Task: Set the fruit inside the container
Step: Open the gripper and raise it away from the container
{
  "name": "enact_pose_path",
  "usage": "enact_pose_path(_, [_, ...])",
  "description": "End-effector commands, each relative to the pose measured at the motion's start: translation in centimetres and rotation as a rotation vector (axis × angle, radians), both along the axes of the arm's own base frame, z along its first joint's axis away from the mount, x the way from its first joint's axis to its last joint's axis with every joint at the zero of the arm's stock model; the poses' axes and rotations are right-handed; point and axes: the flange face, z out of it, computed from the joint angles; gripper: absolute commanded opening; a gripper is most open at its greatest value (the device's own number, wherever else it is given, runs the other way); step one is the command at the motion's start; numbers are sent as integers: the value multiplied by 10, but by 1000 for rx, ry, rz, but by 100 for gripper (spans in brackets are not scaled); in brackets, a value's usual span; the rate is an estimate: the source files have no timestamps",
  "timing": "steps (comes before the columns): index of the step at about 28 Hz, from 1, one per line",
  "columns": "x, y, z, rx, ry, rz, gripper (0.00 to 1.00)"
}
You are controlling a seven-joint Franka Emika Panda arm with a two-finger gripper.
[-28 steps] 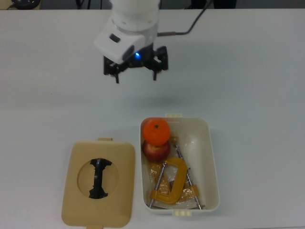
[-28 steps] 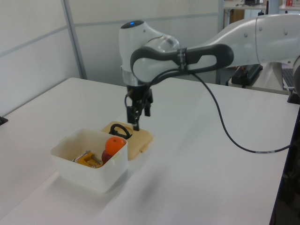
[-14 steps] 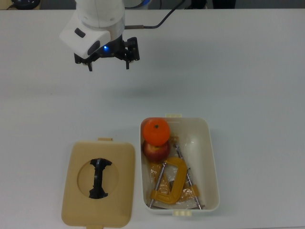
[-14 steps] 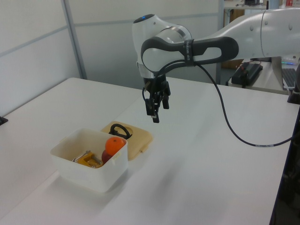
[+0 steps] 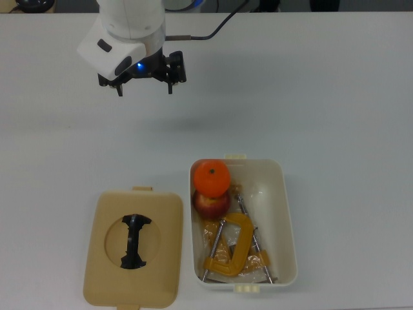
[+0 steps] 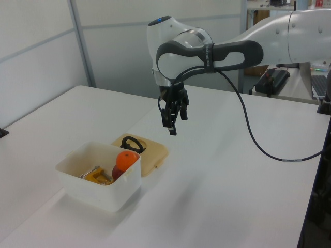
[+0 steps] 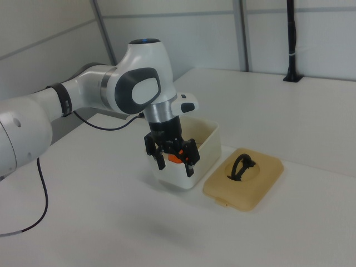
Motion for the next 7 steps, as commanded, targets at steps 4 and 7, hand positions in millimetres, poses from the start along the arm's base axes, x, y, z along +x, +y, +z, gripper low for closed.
enact_pose_path(4, [-5, -4, -1, 9, 18, 13, 100])
enact_pose_path(7, [-4, -4, -4, 5, 23, 14, 100])
